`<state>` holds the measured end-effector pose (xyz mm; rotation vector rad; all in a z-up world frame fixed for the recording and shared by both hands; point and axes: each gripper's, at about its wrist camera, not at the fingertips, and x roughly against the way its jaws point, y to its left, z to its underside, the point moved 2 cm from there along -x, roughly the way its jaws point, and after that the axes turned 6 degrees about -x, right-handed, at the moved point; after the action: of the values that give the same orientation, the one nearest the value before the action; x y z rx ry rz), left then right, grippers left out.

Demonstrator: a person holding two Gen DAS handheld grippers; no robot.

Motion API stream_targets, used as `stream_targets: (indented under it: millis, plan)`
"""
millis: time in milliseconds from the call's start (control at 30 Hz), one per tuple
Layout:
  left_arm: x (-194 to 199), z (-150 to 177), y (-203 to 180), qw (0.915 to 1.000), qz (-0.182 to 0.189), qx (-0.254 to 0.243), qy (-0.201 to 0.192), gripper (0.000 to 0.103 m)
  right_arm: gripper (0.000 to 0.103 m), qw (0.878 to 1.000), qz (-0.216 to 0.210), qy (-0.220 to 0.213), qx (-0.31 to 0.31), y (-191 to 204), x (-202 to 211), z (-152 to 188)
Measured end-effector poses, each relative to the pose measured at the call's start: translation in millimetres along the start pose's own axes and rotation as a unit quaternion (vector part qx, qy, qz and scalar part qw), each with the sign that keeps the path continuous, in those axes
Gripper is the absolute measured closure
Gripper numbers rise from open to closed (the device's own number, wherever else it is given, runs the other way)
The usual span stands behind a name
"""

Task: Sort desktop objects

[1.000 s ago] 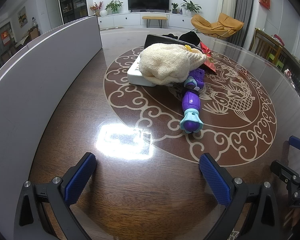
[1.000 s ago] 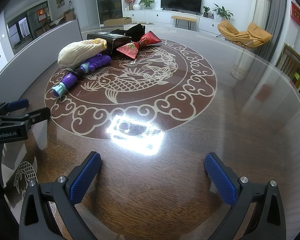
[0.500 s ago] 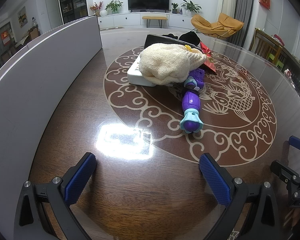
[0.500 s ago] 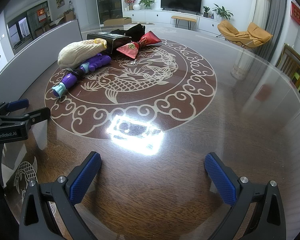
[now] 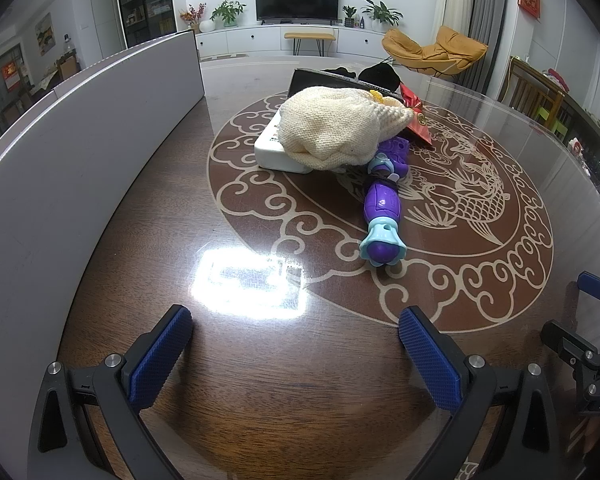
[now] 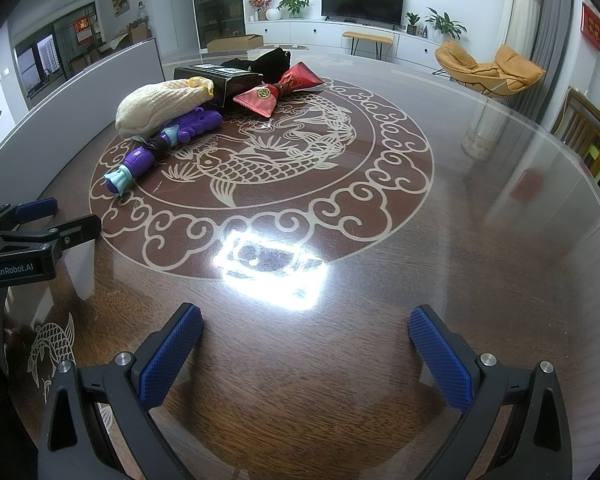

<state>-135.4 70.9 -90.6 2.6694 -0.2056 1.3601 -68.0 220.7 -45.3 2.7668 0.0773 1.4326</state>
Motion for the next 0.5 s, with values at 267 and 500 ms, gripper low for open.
stream_targets:
  millis: [267, 500]
  plan:
    - [8, 11, 3, 0.9999, 0.005, -0.009, 0.0, 0.0, 0.0, 1.0, 0.001, 0.0, -0.001, 0, 0, 0]
    - [19, 27, 14, 0.9999, -0.008, 0.01, 0.004, 0.0, 0.0, 1.0, 0.0, 0.001, -0.001, 0, -1, 0]
